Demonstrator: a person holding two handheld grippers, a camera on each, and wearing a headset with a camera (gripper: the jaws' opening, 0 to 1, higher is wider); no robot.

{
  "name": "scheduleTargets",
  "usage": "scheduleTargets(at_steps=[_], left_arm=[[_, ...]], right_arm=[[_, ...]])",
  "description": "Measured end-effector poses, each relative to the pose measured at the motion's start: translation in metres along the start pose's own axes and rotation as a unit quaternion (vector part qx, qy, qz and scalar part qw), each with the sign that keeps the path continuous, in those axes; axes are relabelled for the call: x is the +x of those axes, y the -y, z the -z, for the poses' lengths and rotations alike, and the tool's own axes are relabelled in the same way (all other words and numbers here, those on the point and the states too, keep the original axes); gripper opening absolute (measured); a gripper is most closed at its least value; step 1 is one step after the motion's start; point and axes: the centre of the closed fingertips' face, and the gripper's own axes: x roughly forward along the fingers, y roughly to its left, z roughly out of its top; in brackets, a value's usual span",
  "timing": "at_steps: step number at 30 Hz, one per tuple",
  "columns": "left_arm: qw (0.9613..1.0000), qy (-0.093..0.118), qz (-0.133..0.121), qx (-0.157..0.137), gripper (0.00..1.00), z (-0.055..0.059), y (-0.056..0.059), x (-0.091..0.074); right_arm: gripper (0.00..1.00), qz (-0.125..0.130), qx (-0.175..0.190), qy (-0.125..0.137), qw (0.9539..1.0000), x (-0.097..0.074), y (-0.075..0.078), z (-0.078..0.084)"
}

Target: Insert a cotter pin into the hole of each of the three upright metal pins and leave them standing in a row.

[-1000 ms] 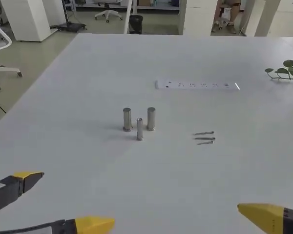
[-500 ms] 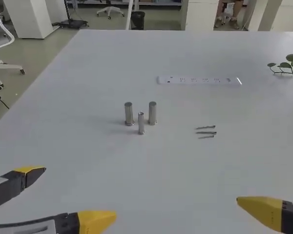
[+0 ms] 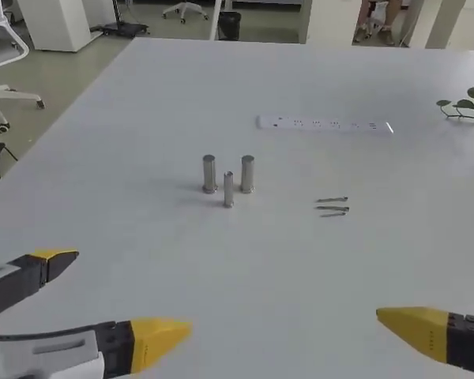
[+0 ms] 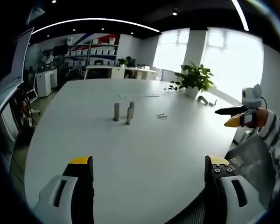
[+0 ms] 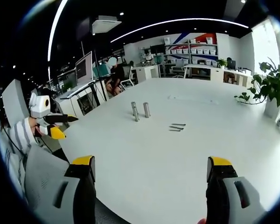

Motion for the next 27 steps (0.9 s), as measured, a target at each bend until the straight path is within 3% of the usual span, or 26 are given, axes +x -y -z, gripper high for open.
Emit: scheduleTargets(at_steps=[3, 12, 17, 23, 25, 27], left_arm=[[1.0000, -0.002, 0.001, 0.003, 0.99, 0.000, 0.000, 0.002], [0.9998, -0.001, 0.014, 0.014, 0.99, 0.001, 0.003, 0.009], [0.9999, 0.012, 0.009, 0.006, 0.99, -0.005, -0.004, 0.007], [0.9997, 0.014, 0.005, 0.021, 0.99, -0.012, -0.015, 0.006], [0.9995, 0.009, 0.005, 0.031, 0.99, -0.012, -0.020, 0.007], [0.9984, -0.014, 0.007, 0.054, 0.99, -0.006, -0.025, 0.009]], right_arm=[[0.99, -0.001, 0.000, 0.007, 1.0000, 0.000, -0.001, -0.002], [0.99, -0.004, -0.020, -0.008, 0.9998, -0.001, -0.007, 0.001], [0.98, -0.009, -0.019, -0.003, 0.9998, 0.001, -0.010, -0.005], [0.99, -0.012, -0.013, -0.010, 0.9998, 0.006, -0.014, -0.004], [0.99, -0.018, -0.006, -0.007, 0.9998, 0.007, -0.016, -0.005], [0.99, -0.020, -0.003, -0.008, 0.9998, 0.009, -0.017, -0.005]])
